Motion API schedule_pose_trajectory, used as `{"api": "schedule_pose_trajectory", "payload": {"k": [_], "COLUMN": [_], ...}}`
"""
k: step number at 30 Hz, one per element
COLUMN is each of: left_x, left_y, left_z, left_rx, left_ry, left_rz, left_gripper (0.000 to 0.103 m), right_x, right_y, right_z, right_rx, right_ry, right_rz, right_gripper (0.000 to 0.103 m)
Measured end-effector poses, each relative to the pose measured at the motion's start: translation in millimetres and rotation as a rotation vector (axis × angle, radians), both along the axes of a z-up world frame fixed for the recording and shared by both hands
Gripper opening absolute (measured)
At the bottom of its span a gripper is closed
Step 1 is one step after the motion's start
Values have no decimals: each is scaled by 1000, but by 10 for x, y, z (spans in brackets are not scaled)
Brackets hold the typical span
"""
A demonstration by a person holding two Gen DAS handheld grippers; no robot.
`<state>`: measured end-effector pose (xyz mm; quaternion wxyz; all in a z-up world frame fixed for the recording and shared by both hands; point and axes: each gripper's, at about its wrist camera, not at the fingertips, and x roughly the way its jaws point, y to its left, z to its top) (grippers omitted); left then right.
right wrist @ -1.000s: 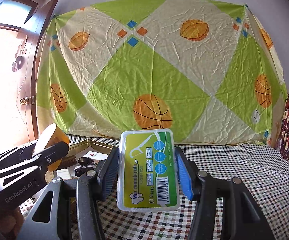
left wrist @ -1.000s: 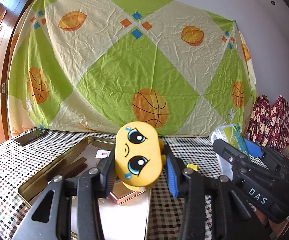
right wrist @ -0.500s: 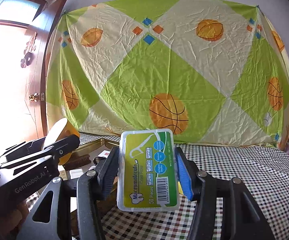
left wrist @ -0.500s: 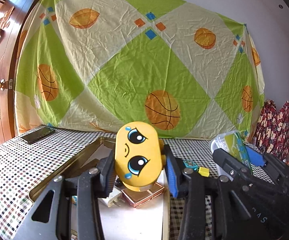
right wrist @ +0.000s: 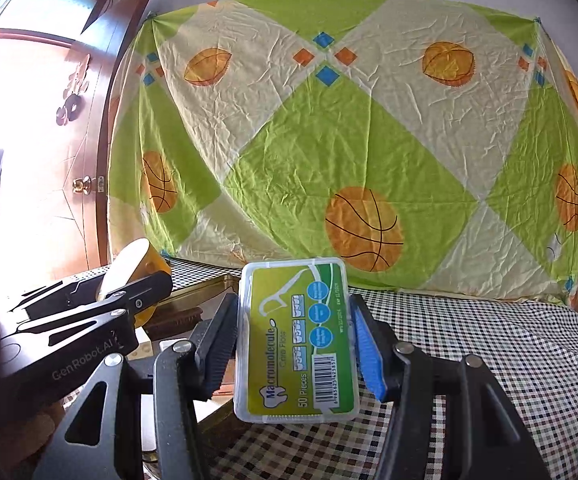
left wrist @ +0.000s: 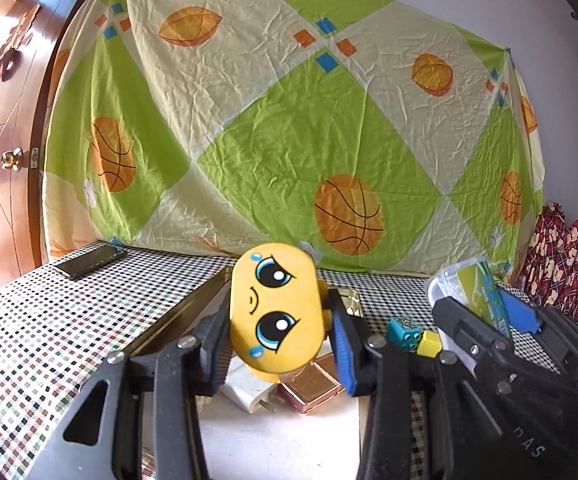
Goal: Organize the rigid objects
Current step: 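Lower and open the left tool over the tin while the right tool releases the floss box there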
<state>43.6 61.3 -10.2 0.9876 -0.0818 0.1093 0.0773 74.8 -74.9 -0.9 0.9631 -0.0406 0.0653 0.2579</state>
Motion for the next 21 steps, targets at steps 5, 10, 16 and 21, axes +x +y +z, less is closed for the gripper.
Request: {"api": "schedule_pose_trajectory", "payload": {"k": [5,10,16,21], "left_x": [-14,-21,-40,-59], "left_y": [29,97,172,257], "left_z": [3,0,-1,-14], "left_rx": [11,8,5,-4], "left_ry": [1,6,7,9], "left_rz": [9,19,33,49], "left_gripper": [42,42,42,42], "right_x": [-2,-5,-26,-58], "right_y": [60,126,216,321], "right_z": [-3,-7,-16,-34], "right_rx": [-10,-17,-29,-45], "right_ry": [0,-1,-4,-4], "right_rz": [14,27,41,61], "right_gripper": [57,57,57,57]}}
